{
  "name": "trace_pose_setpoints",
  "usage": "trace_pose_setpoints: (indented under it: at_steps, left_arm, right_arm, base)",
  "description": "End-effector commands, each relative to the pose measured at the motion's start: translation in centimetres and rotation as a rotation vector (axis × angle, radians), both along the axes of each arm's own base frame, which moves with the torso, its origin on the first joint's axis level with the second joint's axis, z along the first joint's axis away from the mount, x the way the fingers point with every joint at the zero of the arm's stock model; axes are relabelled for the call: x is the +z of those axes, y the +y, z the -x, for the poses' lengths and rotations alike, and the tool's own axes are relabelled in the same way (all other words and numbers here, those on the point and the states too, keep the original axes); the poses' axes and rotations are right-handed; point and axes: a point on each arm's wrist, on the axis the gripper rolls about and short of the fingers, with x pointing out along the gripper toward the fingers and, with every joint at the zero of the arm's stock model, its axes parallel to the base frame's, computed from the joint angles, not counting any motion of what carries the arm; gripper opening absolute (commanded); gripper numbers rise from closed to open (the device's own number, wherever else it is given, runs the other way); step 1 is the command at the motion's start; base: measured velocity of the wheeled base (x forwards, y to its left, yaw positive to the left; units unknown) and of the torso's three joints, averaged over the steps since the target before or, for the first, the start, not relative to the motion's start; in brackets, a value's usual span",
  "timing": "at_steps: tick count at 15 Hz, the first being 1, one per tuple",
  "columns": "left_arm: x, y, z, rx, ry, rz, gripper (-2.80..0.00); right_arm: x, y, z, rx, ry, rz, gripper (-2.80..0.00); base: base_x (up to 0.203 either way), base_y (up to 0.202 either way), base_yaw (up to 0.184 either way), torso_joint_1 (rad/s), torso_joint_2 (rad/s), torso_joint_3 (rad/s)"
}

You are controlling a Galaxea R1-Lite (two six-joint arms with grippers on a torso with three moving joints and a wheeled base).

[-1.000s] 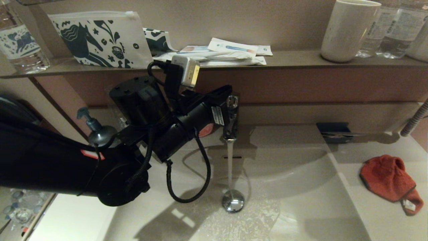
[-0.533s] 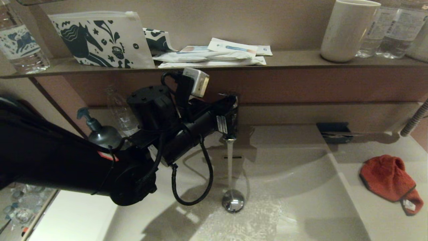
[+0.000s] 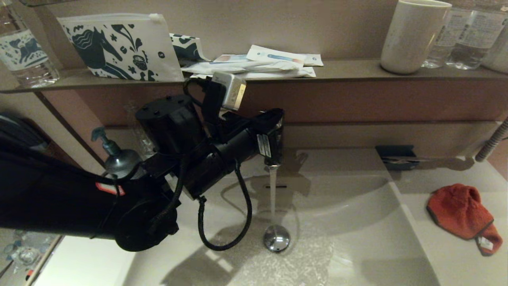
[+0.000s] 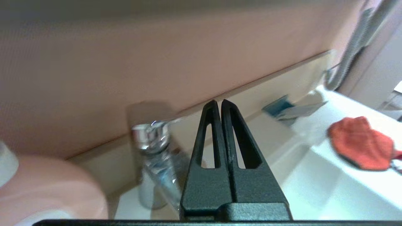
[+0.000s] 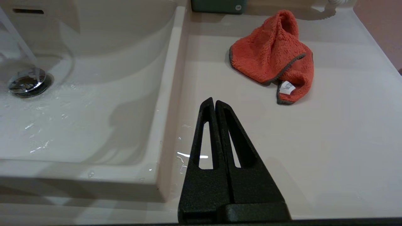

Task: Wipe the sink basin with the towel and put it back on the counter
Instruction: Turn on the faucet, then turn off the faucet

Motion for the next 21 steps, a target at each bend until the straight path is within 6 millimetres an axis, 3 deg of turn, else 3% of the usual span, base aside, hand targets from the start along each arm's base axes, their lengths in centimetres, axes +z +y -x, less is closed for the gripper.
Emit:
trace_pose_setpoints:
  at_steps: [1, 3, 7, 11, 16, 21]
  left_arm:
    - [0.9, 0.3, 0.3, 0.000, -0.018, 0.014, -2.80]
    - [1.0, 0.4, -0.3, 0.016, -0.011, 0.008, -2.80]
    - [0.4, 1.3, -3.6, 0.074, -0.008, -0.008, -2.80]
    - [-0.6, 2.5, -5.1, 0.101, 0.008, -0.031, -2.80]
    - [-1.7, 2.4, -4.4, 0.086, 0.010, -0.084, -2.80]
    - [-2.9, 1.9, -2.2, 0.045, 0.029, -0.107, -2.80]
  right_arm:
    - [0.0, 0.0, 0.0, 0.001, -0.002, 0.001, -2.80]
    - [0.0, 0.0, 0.0, 0.001, -0.002, 0.001, -2.80]
    - [0.0, 0.0, 0.0, 0.001, 0.000, 0.001, -2.80]
    - [0.0, 0.0, 0.0, 0.001, 0.000, 0.001, -2.80]
    - [0.0, 0.0, 0.0, 0.001, 0.000, 0.001, -2.80]
    - [0.0, 0.0, 0.0, 0.001, 0.000, 0.001, -2.80]
  base:
    - [0.000, 0.000, 0.000, 0.000, 0.00, 0.000]
    - [0.000, 0.000, 0.000, 0.000, 0.00, 0.000]
    - [0.000, 0.000, 0.000, 0.000, 0.00, 0.000]
    - [0.000, 0.000, 0.000, 0.000, 0.00, 0.000]
    - [0.000, 0.000, 0.000, 0.000, 0.00, 0.000]
    - [0.000, 0.000, 0.000, 0.000, 0.00, 0.000]
